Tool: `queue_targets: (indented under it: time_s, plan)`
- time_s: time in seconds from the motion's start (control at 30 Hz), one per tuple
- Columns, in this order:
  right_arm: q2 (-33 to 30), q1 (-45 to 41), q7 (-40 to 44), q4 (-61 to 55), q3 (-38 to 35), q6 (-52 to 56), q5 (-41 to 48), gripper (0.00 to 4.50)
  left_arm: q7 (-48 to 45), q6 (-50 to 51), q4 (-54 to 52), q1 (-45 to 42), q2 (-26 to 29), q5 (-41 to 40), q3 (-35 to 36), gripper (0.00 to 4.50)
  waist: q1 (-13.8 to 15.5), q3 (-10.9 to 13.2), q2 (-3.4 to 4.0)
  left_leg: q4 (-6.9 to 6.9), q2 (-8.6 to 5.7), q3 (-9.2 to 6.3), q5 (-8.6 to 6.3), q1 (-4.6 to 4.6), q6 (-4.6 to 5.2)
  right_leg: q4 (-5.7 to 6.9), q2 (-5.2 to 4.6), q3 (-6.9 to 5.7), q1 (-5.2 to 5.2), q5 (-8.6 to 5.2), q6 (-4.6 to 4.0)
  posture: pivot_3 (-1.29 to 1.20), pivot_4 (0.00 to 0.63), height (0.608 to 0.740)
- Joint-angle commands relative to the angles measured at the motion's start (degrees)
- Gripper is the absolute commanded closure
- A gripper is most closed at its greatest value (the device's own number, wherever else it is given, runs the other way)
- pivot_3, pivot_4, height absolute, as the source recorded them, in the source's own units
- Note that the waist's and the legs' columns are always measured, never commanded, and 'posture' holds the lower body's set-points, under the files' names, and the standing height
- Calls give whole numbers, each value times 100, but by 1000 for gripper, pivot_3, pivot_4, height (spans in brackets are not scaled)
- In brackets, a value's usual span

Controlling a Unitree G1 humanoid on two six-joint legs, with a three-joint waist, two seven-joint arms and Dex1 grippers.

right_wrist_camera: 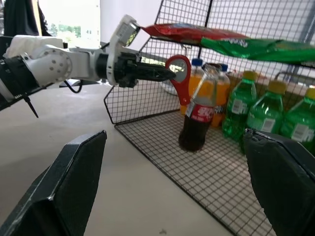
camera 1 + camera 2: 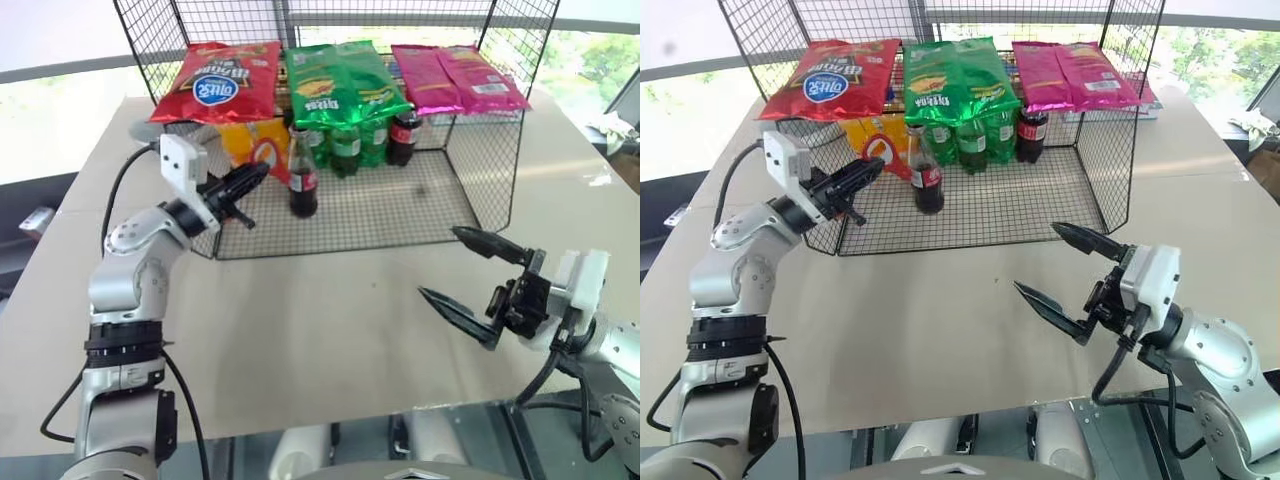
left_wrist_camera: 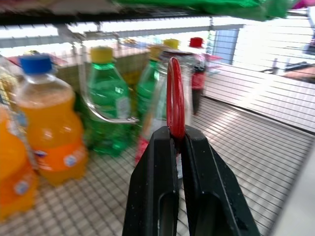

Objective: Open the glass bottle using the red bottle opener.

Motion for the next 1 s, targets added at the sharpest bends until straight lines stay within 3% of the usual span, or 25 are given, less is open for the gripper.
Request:
queue_targets:
  time_s: [0.03, 0.3, 0.43, 0.63, 0.83, 1.0]
  plan:
    - [-30, -84, -68, -104, 3, 72, 43, 0, -132, 99, -272, -1, 167, -214, 220, 4313, 2, 0, 0, 0, 0, 0, 0, 0, 0, 0, -2, 0, 0, 0, 0, 0, 150, 740]
    - [-115, -416, -173, -53, 156, 570, 196, 0, -152, 552, -619, 307, 389, -639, 612, 4313, -1, 1, -2, -1, 1, 0, 0, -1, 0, 0, -12, 1, -3, 0, 0, 0, 150, 740]
    - [-417, -841, -136, -26, 435, 1459, 769, 0, -91, 2220, -1349, 879, 493, -2507, 1298, 4313, -43, 4, -4, -1, 3, 6, 0, -3, 0, -1, -18, 10, -7, 0, 0, 0, 150, 740]
    - [-20, -1829, -342, 684, 700, 2530, 2152, 0, 792, 3492, -2146, 1748, 206, -4947, 1686, 4313, -5, 6, -7, 0, 12, 0, -14, 0, 23, 2, -17, 5, -7, 0, -2, 0, 150, 740]
    - [439, -2667, -780, 1385, 813, 3534, 3730, 0, 1749, 3339, -2988, 2309, -297, -6207, 1258, 4313, 7, 6, -7, 0, 11, 1, -13, -1, 22, 2, -25, 8, -7, 1, -5, 0, 150, 740]
    - [630, -3122, -1024, 1806, 843, 3968, 4434, 0, 2153, 3114, -3353, 2480, -434, -6559, 896, 4313, 0, 6, -6, -1, 10, 4, -13, 0, 22, 2, -22, 10, -8, 0, -7, 0, 150, 740]
